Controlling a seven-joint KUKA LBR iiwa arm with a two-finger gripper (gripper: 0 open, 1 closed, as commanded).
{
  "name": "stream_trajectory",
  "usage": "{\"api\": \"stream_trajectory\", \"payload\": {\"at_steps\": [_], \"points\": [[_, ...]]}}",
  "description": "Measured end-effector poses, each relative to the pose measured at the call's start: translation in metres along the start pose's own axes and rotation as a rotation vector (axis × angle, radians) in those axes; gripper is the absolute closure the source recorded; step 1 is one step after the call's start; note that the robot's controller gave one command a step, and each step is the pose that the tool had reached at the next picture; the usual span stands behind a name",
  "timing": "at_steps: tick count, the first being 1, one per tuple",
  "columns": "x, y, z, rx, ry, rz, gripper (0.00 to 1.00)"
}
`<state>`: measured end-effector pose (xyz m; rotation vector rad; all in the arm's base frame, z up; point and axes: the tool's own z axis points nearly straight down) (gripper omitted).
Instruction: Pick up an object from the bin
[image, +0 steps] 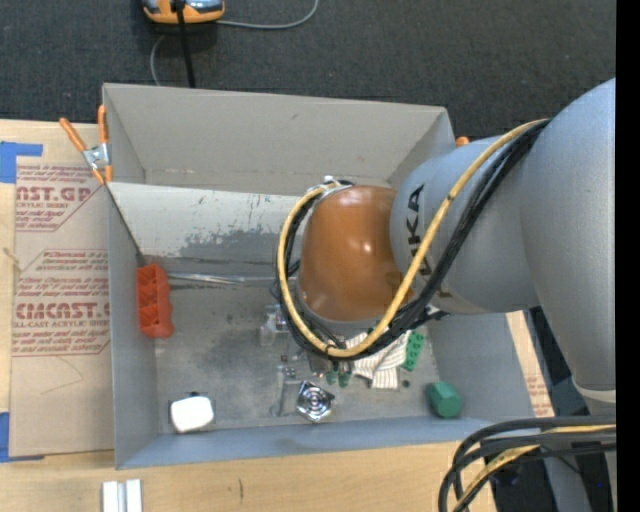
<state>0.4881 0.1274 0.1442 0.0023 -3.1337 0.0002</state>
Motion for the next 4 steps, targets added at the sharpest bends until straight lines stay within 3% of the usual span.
{"api": "stream_trajectory", "payload": {"at_steps": [1,3,4], "points": [[-0.002,0.000,-0.004,-0.001,-0.007,0.001,0.00],[-0.015,-0.063,0.010,0.001,-0.007,-0.183,0.00],[-0.007,-0.074,0.018,-0.002,-0.006,-0.115,0.00]]}}
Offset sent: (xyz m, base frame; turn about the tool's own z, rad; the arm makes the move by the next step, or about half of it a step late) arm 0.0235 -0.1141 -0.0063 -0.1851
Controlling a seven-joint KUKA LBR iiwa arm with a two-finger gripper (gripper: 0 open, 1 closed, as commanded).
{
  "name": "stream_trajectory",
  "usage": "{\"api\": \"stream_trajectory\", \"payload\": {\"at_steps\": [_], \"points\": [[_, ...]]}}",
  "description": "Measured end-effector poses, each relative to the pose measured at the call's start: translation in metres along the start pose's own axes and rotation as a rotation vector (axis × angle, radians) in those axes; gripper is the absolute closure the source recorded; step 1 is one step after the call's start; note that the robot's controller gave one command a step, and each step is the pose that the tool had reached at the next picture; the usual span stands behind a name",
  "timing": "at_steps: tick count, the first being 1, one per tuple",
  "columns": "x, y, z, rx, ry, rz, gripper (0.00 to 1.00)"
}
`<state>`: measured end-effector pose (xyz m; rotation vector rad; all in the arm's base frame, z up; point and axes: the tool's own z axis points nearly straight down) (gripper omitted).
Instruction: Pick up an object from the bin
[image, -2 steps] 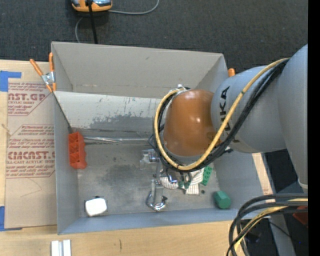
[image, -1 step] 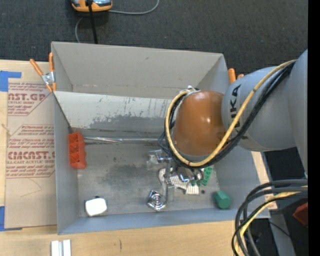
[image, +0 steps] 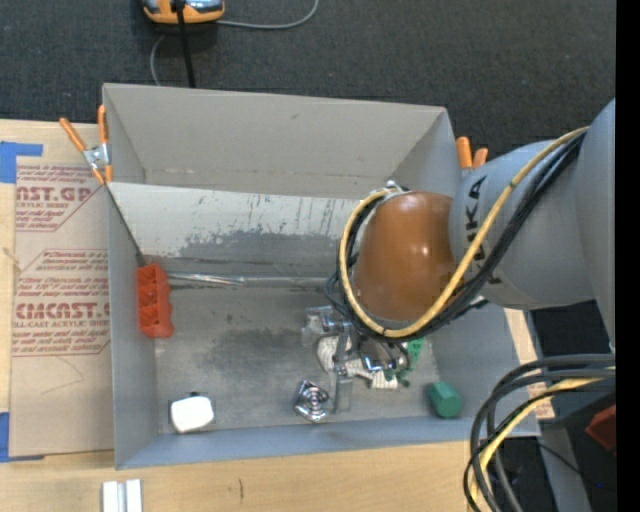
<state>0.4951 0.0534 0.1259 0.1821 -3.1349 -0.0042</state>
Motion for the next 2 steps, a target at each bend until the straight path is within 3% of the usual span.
{"api": "stream_trajectory", "payload": {"at_steps": [1,2], "points": [[0.002,-0.035,-0.003,0.000,0.001,-0.050,0.00],[-0.037,-0.070,-0.028,0.000,0.001,-0.339,0.00]]}}
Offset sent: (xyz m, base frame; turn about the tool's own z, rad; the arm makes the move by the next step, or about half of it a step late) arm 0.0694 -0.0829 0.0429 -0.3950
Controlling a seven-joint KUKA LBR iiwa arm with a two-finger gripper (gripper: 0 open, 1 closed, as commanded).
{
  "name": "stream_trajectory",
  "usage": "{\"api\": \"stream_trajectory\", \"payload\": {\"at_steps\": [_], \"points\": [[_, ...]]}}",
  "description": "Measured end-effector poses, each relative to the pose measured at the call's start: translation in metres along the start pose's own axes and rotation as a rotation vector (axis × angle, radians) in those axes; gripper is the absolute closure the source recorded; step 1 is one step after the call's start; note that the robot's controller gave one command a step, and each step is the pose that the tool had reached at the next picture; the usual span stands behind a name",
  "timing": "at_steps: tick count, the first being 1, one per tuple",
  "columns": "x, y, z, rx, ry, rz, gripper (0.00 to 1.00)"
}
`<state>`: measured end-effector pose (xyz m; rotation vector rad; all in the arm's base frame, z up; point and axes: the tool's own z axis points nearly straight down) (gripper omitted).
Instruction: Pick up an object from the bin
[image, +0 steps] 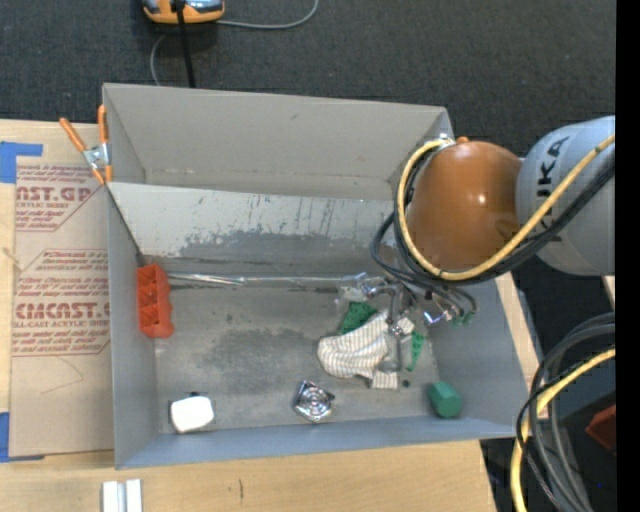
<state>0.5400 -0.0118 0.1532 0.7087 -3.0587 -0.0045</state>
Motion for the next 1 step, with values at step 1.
{"api": "stream_trajectory", "payload": {"at_steps": [1], "points": [[-0.0128,-0.0283,-0.0030,0.003,-0.006,-0.116,0.00]]}}
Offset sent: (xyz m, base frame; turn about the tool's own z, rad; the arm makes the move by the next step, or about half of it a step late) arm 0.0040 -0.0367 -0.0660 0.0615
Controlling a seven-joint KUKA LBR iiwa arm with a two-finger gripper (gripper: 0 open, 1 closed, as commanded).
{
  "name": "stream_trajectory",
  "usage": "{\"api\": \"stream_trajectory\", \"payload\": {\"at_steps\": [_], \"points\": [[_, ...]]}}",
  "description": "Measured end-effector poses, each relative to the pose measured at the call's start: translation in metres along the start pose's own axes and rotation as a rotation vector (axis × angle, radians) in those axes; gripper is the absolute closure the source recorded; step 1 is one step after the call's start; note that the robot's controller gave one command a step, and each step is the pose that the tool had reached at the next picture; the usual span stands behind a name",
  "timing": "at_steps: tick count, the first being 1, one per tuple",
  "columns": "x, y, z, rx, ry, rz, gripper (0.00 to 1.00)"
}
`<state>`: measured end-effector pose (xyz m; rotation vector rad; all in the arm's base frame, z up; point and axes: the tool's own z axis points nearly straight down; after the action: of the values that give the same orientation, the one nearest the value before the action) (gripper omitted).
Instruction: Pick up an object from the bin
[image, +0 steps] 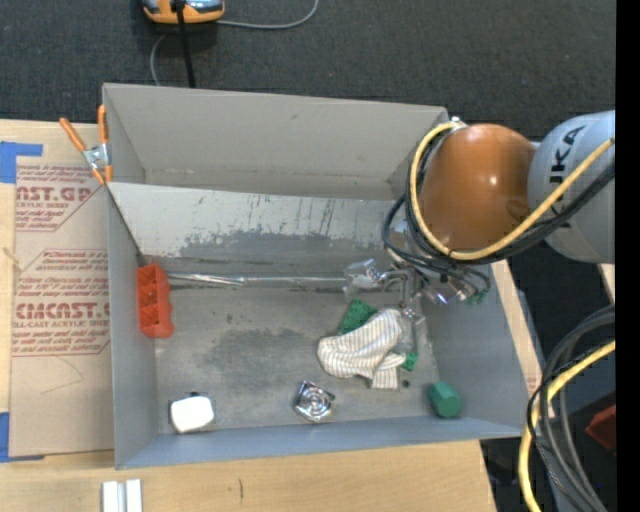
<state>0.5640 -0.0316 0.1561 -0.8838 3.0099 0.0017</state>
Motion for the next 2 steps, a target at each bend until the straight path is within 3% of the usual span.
{"api": "stream_trajectory", "payload": {"at_steps": [1,2], "points": [[0.015,-0.002,0.044,0.000,-0.002,0.137,0.00],[-0.007,-0.011,0.075,0.000,-0.006,0.049,1.00]]}}
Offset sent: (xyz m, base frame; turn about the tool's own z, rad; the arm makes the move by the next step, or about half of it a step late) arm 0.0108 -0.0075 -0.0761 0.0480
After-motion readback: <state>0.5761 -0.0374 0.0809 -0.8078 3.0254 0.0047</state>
